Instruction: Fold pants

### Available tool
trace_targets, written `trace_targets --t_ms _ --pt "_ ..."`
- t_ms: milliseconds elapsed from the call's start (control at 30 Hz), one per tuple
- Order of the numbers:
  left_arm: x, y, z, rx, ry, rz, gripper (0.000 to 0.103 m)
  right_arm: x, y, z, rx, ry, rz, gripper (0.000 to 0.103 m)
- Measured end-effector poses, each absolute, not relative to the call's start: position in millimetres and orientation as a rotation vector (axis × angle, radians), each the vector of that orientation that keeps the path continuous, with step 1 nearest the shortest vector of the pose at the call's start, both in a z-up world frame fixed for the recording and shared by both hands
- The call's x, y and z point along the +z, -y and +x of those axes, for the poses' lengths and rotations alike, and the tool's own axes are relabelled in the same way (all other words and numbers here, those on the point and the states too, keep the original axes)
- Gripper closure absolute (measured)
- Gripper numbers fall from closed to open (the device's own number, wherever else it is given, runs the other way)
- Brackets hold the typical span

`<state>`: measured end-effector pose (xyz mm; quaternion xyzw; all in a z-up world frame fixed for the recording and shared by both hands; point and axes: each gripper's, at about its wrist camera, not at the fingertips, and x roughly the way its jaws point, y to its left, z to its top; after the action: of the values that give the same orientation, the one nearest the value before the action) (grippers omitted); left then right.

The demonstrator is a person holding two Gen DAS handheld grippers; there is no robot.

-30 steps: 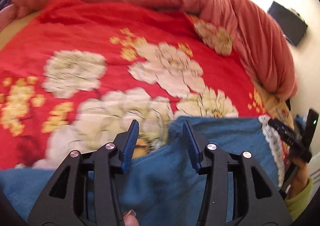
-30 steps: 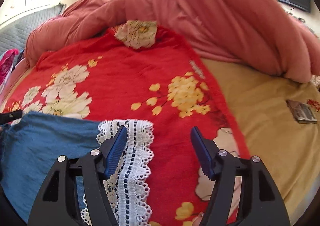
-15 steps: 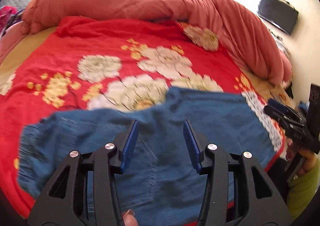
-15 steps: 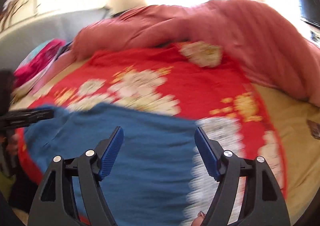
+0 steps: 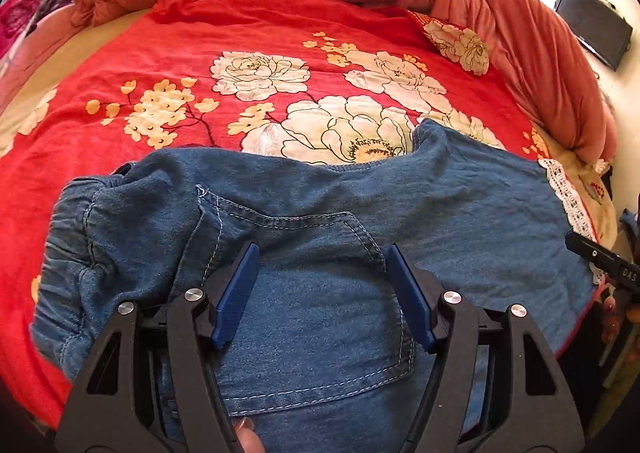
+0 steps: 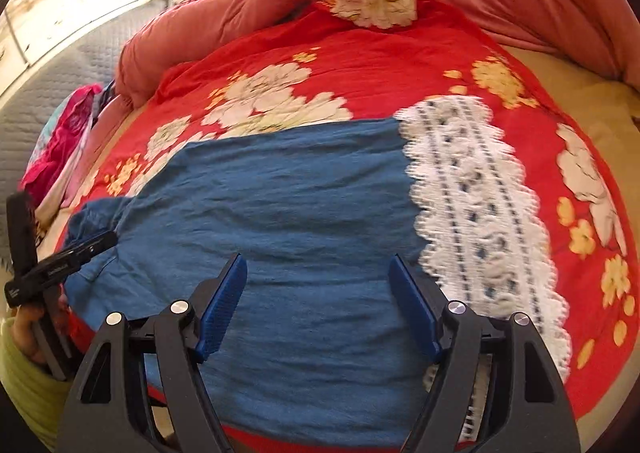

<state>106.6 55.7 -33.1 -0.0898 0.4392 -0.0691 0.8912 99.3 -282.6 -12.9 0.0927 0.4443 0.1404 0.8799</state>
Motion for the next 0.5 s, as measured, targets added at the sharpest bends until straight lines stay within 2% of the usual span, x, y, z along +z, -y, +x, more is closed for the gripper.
trace_targets --t_ms 200,233,300,500 --pt "-29.2 -54.0 101.6 -0.135 -0.885 -0.195 0.043 -15.5 280.8 89.4 0.284 -0.899 0.150 0.031" --pt "-25.8 -52.9 98.8 -0.138 -0.877 -0.189 0.036 -12.5 282.0 87.0 0.286 -0.889 0.155 0.031" --pt "-16.9 -48.6 90.2 -0.166 -0.863 -0.165 0.021 -3.3 290.2 79.4 0.281 -0.851 0.169 0.022" --pt "1.0 -42.4 68.7 -0.193 -0.818 -0.131 0.019 29.4 349.4 40.7 0.149 -0.762 0.217 0.022"
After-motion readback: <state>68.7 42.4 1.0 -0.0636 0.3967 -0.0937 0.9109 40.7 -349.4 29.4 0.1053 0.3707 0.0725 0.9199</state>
